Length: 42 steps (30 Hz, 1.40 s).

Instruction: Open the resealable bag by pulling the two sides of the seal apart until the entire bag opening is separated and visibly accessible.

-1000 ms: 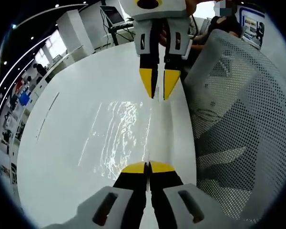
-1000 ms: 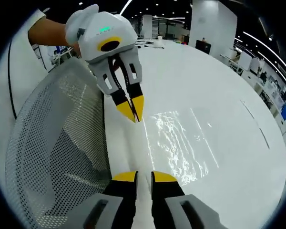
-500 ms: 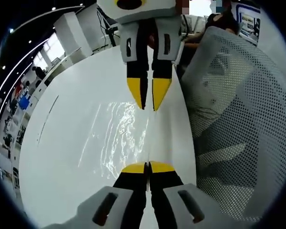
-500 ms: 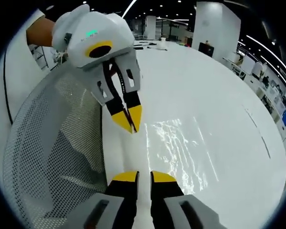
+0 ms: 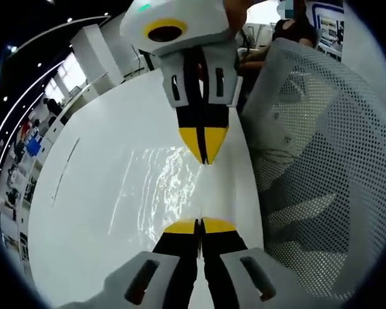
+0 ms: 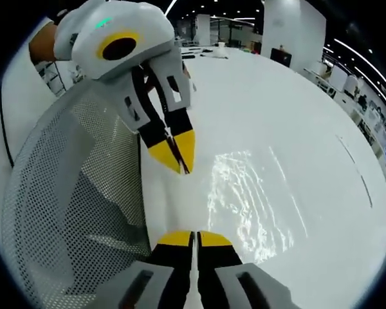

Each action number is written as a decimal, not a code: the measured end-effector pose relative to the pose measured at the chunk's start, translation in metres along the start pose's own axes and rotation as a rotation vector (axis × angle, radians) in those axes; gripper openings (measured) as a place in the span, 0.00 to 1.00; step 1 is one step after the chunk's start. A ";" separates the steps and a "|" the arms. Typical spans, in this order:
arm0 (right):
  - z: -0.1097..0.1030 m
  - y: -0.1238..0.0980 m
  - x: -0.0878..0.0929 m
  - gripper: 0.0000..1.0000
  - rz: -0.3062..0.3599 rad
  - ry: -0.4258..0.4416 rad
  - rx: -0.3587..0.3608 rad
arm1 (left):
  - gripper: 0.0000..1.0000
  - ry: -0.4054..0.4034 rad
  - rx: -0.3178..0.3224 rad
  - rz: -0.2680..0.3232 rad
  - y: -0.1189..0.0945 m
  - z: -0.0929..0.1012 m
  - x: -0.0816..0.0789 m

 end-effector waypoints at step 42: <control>0.009 0.001 -0.029 0.00 -0.004 -0.085 0.085 | 0.08 0.132 -0.075 0.055 -0.020 0.002 -0.012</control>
Point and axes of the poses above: the point that each gripper's makers call its tool centre point, and the gripper's own axes: y roughly forward along the fingers, z roughly to its right, x roughly out of its underside, the point moved 7 cm from there along -y, roughly backward along the fingers, and after that the axes turned 8 degrees about -x, right-handed, at the moved point
